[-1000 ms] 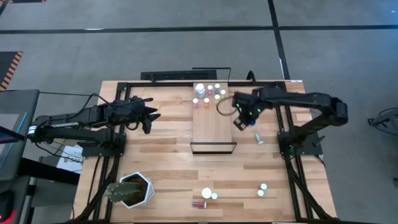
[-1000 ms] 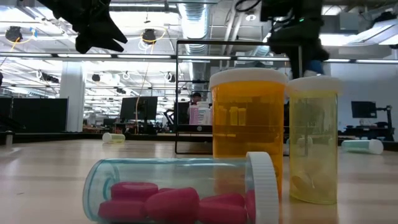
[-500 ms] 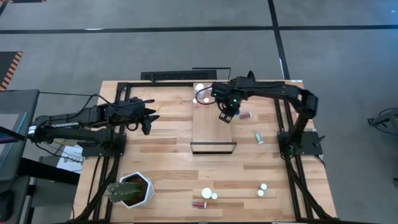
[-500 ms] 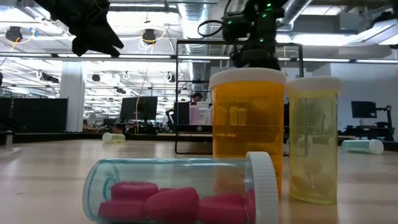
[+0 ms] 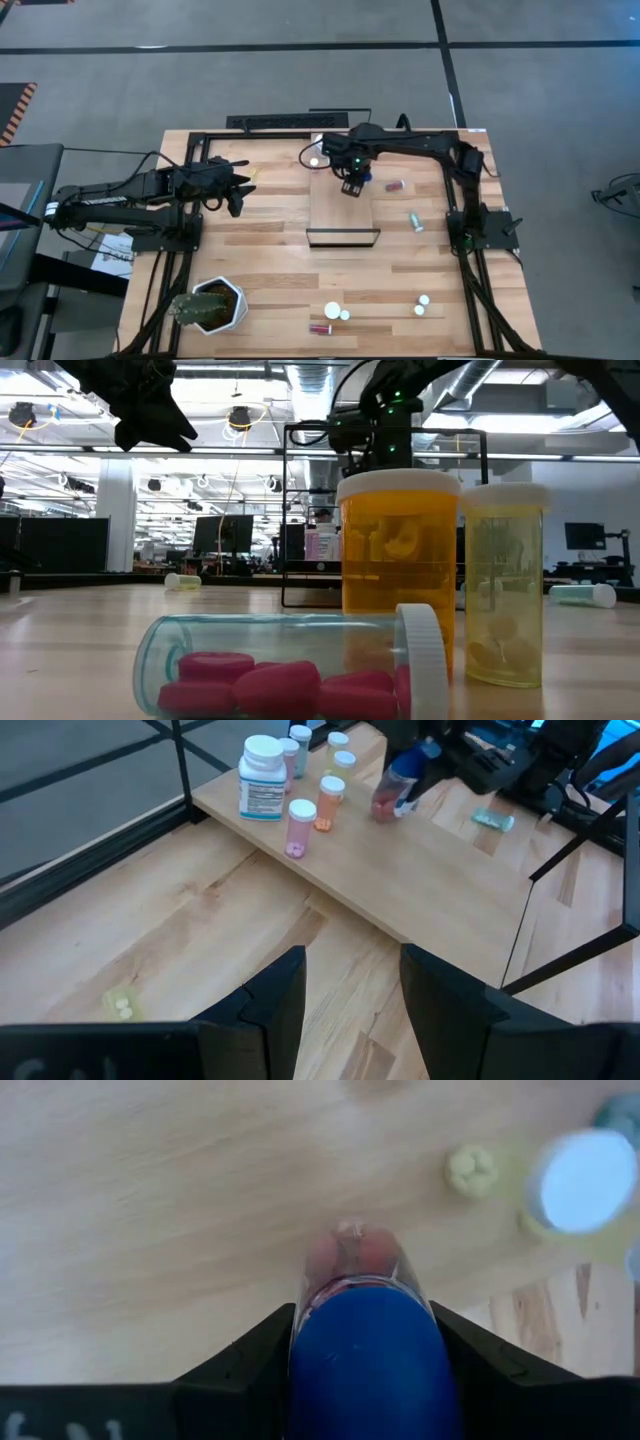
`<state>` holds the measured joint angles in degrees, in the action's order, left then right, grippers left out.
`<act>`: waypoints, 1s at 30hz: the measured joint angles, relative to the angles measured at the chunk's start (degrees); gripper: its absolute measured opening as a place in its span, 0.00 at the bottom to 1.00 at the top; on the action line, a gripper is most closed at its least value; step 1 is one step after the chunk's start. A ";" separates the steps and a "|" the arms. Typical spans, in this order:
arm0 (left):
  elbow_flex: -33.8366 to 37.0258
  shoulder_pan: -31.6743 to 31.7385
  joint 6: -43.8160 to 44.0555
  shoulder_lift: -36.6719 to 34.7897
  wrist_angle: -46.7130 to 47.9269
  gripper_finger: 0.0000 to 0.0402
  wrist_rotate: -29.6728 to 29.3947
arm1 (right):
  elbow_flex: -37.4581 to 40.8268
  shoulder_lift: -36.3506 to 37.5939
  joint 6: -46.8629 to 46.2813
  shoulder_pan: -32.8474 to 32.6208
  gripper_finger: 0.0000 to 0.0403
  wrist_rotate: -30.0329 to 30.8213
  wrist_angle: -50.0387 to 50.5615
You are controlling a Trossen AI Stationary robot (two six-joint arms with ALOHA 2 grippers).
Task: Pick and place medicine bottles onto shelf by color
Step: Put the blue pill bottle on the shelf
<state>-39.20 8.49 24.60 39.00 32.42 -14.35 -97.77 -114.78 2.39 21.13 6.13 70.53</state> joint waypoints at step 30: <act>0.00 -0.01 0.09 0.00 0.07 0.37 0.00 | -0.36 -0.57 5.67 -0.10 0.61 3.85 -2.42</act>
<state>-39.20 8.48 24.69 39.00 32.49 -14.35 -98.13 -115.35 8.05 21.04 9.98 68.12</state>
